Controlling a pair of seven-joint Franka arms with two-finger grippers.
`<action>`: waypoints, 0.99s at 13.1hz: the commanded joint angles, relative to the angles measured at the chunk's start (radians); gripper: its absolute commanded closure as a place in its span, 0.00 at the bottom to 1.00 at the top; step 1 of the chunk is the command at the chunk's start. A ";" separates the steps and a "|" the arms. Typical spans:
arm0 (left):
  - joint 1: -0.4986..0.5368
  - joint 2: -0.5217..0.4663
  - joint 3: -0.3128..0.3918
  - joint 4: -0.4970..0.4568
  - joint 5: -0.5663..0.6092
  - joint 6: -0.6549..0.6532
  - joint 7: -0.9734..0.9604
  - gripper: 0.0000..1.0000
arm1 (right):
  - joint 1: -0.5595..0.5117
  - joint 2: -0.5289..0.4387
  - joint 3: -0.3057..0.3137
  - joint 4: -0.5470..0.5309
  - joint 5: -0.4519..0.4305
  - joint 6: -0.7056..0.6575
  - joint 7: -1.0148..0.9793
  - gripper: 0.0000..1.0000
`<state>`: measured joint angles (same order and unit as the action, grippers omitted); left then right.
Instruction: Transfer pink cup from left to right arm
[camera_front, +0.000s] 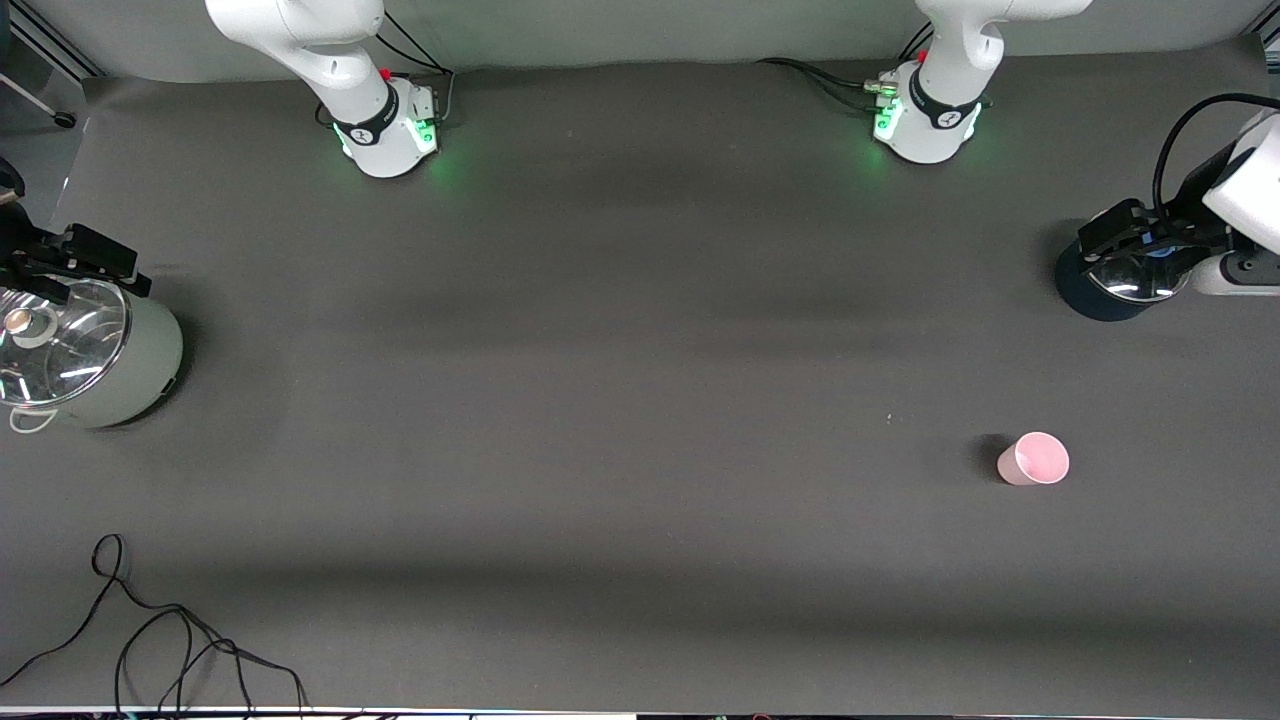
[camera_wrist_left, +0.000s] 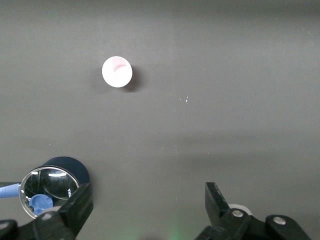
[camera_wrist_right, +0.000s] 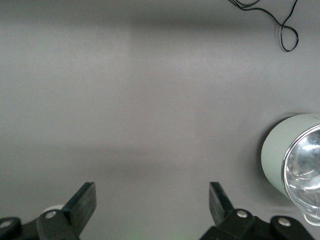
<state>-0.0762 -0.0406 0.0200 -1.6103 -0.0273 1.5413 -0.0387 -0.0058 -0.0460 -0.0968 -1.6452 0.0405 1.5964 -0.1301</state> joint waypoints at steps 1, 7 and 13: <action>-0.014 0.008 0.008 0.030 0.004 -0.013 -0.017 0.00 | 0.003 0.017 -0.001 0.031 0.013 -0.019 0.018 0.00; -0.011 0.016 0.009 0.030 0.017 -0.006 -0.018 0.00 | 0.003 0.017 -0.003 0.028 0.015 -0.019 0.017 0.00; -0.010 0.022 0.011 0.032 0.017 0.017 -0.009 0.00 | 0.003 0.015 -0.003 0.025 0.015 -0.021 0.017 0.00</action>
<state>-0.0760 -0.0258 0.0227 -1.6005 -0.0234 1.5474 -0.0387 -0.0058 -0.0421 -0.0968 -1.6452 0.0405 1.5918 -0.1301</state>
